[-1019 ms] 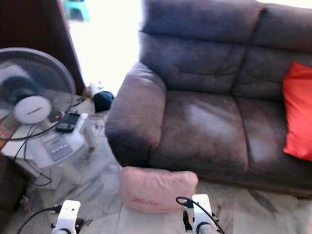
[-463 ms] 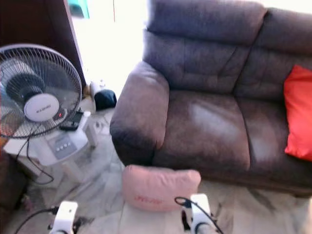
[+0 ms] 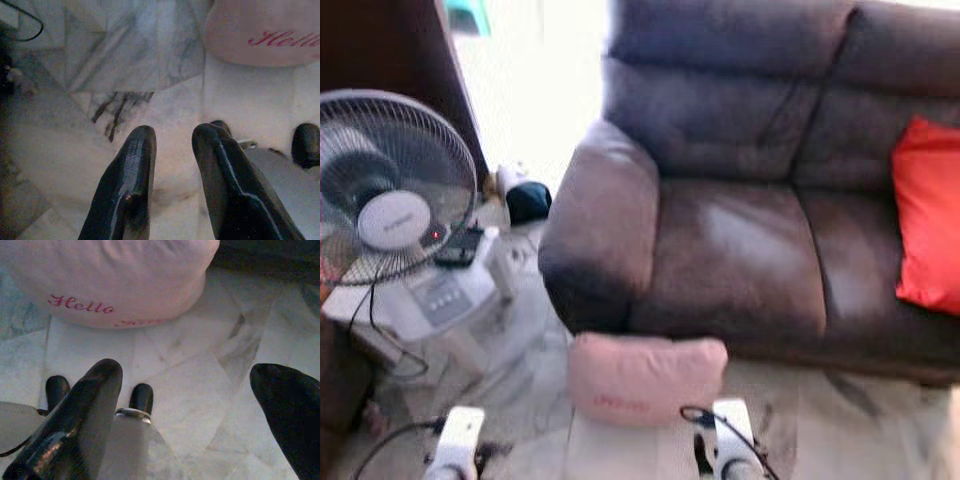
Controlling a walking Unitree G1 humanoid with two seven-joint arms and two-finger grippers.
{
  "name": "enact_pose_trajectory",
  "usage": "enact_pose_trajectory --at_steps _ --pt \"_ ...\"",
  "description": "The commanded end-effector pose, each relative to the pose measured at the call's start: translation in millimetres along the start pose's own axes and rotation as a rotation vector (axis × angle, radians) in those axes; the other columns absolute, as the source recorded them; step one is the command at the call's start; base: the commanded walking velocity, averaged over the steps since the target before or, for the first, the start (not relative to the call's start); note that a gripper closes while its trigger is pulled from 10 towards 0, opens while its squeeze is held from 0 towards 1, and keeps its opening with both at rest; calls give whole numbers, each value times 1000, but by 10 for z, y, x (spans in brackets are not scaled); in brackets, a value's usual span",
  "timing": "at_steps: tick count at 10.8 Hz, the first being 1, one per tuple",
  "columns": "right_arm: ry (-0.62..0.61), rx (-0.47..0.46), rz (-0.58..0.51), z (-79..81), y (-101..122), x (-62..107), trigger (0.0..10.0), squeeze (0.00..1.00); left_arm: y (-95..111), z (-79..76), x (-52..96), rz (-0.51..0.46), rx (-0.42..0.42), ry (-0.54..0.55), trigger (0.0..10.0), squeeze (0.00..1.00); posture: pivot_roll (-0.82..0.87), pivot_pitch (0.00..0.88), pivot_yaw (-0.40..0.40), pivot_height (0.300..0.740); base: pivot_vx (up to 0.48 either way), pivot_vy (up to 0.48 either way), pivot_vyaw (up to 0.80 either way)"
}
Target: Move the pillow to the sofa from floor
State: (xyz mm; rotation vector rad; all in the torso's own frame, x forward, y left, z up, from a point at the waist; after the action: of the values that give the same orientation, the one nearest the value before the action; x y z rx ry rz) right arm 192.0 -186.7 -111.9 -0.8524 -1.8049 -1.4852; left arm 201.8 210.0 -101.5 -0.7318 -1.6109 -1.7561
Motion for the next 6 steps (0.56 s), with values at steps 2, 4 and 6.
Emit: enact_pose_trajectory --at_steps 2,4,6 --pt "-15 -12 4 -38 -13 2 10000 0 -83 -12 17 26 -18 -11 10000 0 75 35 -44 740 0 0 0" --pt "-21 -34 3 -61 -23 5 10000 0 -83 -27 16 27 -18 -14 10000 0 73 34 -47 740 0 0 0" --pt "-29 -56 -7 -76 23 -4 10000 0 -86 -23 17 27 -15 -10 10000 0 74 33 -47 740 0 0 -684"
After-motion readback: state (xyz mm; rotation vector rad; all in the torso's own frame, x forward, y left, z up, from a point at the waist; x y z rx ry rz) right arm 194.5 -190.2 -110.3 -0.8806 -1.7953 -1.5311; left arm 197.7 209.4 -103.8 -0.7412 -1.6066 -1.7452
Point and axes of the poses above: a point about 5 cm out from each wrist's last joint towards the gripper, its own x axis pointing back from the gripper into the wrist, its own y axis along the axis of the wrist's last joint, z = x × y, the point moved 3 cm from there along -x, pointing out of the wrist towards the gripper, and after that the axes turned 5 degrees about x, right-handed, at the moved point
